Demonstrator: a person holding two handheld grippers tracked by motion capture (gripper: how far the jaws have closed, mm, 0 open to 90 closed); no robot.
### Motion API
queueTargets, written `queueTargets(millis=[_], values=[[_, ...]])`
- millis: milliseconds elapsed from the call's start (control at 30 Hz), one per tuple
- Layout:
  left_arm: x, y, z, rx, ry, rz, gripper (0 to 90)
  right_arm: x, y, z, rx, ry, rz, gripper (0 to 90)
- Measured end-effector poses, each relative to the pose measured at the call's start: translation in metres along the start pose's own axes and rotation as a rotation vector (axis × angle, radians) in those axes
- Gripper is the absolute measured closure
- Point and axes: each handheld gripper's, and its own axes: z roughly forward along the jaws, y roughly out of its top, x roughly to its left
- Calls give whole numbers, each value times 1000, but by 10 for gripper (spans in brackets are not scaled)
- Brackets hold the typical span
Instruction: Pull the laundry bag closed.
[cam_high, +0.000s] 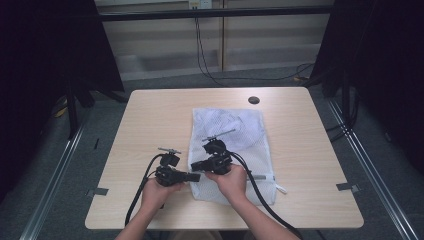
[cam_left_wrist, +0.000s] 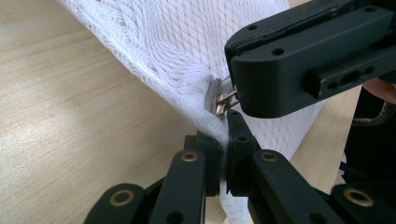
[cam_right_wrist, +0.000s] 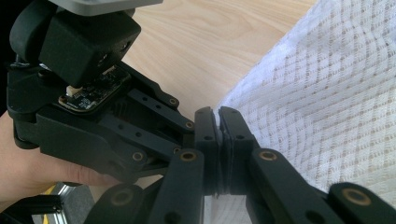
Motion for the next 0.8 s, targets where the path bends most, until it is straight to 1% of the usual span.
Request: queueTargets(millis=[33,67,100,167,200,233,267,300,333,400,467,533,567,633,667,700,733,800], values=[[-1,0,1,-2,9,-1,872,0,0,0,-1,-1,1,868],[-1,0,1,8,0,-6,873,0,0,0,1,-2,1,868],[-1,0,1,9,4,-9,874,-1,0,1,3,-1,-4,868],[-1,1,0,10,-5,-24,875,-2,-1,0,5,0,1,868],[-1,1,0,10,-4,-26,875,-3,-1,-1,8,6,8,868],[0,1,-1,23,-18,-22,876,-4,-1,-1,7,9,14,868],[0,2,-2,24,-16,-24,876,-6,-2,-2,5,19,23,868],[-1,2,-1,16,-23,-38,876,-7,-2,-3,9,23,27,868],[-1,2,-1,24,-19,-43,877,-8,-2,-3,5,26,29,868],[-2,3,-3,32,-1,-38,879,-8,-3,-3,14,23,36,869],[-2,3,-3,39,-6,-36,879,-9,-4,-3,6,29,35,869],[-3,3,-3,29,-4,-43,879,-9,-4,-4,5,28,35,869],[-3,3,-3,30,-4,-37,879,-9,-4,-4,8,29,38,869],[-3,3,-3,24,13,-39,879,-10,-4,-5,8,26,33,869],[-2,3,-3,22,0,-42,880,-11,-4,-5,9,26,37,869],[-1,3,-4,30,1,-30,879,-12,-5,-6,9,26,41,870],[-2,3,-5,19,-3,-40,880,-14,-5,-6,8,24,43,869],[-2,3,-5,16,-2,-37,879,-16,-6,-8,4,35,58,869]])
